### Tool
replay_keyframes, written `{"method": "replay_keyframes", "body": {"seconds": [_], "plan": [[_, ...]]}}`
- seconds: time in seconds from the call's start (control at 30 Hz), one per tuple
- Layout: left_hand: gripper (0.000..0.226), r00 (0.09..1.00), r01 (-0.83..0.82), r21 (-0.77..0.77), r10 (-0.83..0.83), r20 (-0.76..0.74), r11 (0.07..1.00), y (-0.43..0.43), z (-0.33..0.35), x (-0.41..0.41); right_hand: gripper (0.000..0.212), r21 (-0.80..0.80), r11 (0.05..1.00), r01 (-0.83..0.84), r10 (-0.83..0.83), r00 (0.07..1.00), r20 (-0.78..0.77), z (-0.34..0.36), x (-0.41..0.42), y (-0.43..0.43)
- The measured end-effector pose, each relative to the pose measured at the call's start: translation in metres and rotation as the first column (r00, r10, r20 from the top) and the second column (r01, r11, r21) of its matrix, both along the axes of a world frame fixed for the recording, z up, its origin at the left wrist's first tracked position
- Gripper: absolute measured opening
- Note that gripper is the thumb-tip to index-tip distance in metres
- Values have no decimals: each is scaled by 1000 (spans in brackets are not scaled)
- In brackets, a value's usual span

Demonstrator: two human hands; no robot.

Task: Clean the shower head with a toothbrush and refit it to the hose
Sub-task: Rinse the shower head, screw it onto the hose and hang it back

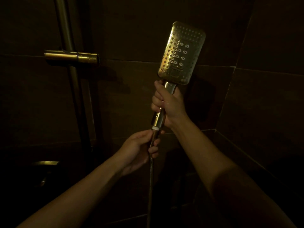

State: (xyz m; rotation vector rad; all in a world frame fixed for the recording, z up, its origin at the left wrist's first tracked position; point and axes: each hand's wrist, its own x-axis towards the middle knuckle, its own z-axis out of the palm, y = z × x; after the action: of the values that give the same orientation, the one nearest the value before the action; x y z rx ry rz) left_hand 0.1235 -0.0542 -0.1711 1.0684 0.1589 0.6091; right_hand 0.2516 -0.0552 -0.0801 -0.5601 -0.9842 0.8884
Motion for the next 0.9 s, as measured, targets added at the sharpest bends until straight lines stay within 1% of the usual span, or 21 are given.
{"method": "replay_keyframes", "body": {"seconds": [0.03,0.07,0.13,0.17,0.23,0.27,0.33,0.4,0.43,0.47,0.5,0.57,0.6,0.63,0.67,0.73,0.8,0.9], "plan": [[33,999,-50,48,51,-12,998,-1,-3,-1,15,-10,1000,29,-29,1000,5,-2,0,-1],[31,990,-128,127,134,-34,984,-3,-5,-1,15,-24,998,66,-66,998,11,-4,-1,-2],[22,939,-306,298,338,-62,904,-8,-8,1,16,-59,989,133,-133,991,11,-6,-1,-3],[16,903,-381,349,426,-60,856,-11,-10,2,16,-76,985,155,-155,988,6,-7,-2,-3],[10,829,-499,385,557,-51,777,-16,-11,6,17,-101,978,181,-181,983,12,-9,-3,-5],[10,795,-542,390,605,-49,744,-19,-11,8,17,-111,977,185,-184,983,21,-9,-4,-6],[14,751,-589,395,658,-53,704,-26,-13,10,15,-122,975,184,-181,983,36,-11,-6,-9],[15,746,-595,377,662,-68,710,-30,-18,11,14,-133,975,181,-177,983,42,-15,-5,-11],[14,764,-579,342,639,-90,740,-32,-21,11,14,-138,975,175,-170,984,43,-18,-4,-12],[12,799,-545,278,590,-112,791,-32,-24,10,14,-145,976,165,-161,986,40,-23,-2,-13],[13,848,-488,189,514,-125,852,-33,-27,8,14,-150,977,153,-150,988,31,-28,0,-15],[26,939,-319,21,319,-126,947,-31,-32,3,14,-165,979,121,-125,992,-11,-38,3,-18],[31,962,-242,-10,238,-132,970,-29,-34,-1,14,-176,979,106,-113,993,-33,-43,4,-20],[34,973,-185,-9,182,-144,983,-27,-36,-4,13,-188,978,93,-104,993,-47,-47,5,-21],[36,976,-158,9,157,-154,987,-25,-39,-7,12,-200,977,78,-91,994,-58,-51,5,-22],[35,973,-183,29,185,-141,983,-26,-48,-7,10,-225,974,25,-42,996,-73,-56,5,-24],[33,966,-240,9,239,-99,971,-27,-55,-5,8,-270,963,-27,14,999,-52,-63,3,-28],[25,952,-299,-3,298,-75,954,-27,-58,-6,21,-354,934,-51,51,999,-11,-80,-7,-36]]}}
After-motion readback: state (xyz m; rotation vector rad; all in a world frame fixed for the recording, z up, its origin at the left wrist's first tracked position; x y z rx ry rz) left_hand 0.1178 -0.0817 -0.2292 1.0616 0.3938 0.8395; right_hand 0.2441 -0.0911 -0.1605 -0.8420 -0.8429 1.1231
